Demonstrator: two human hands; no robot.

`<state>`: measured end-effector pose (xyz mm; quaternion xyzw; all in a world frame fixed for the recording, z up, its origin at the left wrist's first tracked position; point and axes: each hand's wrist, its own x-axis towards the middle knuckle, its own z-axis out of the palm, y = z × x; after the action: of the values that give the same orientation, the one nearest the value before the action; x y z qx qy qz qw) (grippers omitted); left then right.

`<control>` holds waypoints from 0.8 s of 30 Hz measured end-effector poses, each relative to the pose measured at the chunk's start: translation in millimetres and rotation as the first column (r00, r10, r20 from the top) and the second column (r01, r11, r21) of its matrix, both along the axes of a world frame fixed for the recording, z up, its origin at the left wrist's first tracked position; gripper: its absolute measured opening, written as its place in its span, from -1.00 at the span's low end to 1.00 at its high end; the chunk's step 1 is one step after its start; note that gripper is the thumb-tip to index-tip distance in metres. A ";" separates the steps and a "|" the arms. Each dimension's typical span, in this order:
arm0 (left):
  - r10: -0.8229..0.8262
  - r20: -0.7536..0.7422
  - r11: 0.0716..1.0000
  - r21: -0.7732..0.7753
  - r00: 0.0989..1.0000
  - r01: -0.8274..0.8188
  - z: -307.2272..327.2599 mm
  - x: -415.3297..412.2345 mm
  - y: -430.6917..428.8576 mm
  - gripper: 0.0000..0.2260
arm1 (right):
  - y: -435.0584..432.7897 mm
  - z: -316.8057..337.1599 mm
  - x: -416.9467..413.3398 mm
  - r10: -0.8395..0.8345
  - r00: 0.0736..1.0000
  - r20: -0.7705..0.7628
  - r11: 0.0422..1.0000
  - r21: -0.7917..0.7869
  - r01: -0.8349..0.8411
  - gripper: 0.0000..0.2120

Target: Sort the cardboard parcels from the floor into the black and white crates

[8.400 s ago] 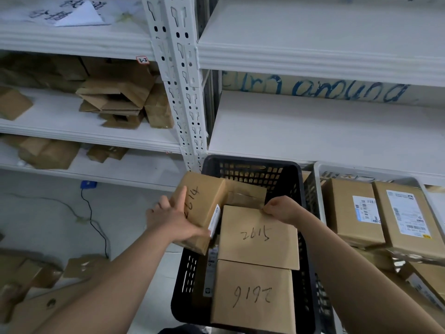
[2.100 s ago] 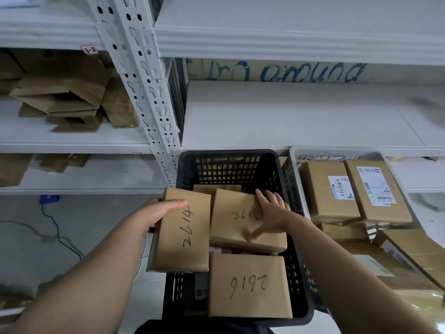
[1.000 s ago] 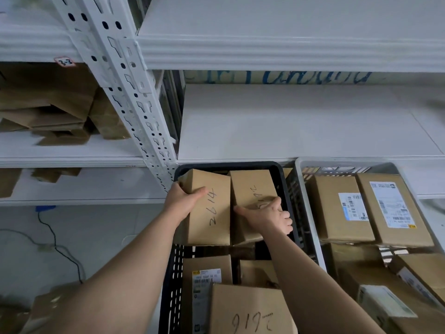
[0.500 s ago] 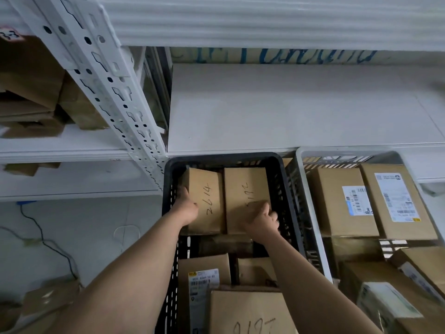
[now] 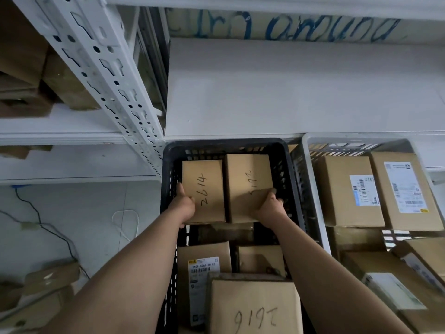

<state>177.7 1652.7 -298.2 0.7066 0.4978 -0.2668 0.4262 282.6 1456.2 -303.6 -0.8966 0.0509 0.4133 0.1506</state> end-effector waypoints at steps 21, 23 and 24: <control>-0.223 0.044 0.974 0.057 0.974 0.220 68.8 -62.9 -33.9 -0.54 | -46.4 70.8 -62.3 0.175 0.980 0.096 0.984 0.028 -0.178 -0.76; -0.268 0.071 0.963 0.031 0.961 0.267 72.7 -76.7 -40.1 -0.60 | -57.8 77.0 -73.3 0.174 0.980 0.101 0.983 0.041 -0.179 -0.76; -0.285 0.075 0.958 0.004 0.956 0.286 74.2 -82.8 -42.5 -0.61 | -63.0 78.1 -77.6 0.183 0.978 0.095 0.982 0.037 -0.187 -0.73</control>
<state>94.9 1610.2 -224.0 0.7789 0.3735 -0.3008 0.4041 205.0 1393.2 -225.5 -0.9118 -0.0492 0.3850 0.1342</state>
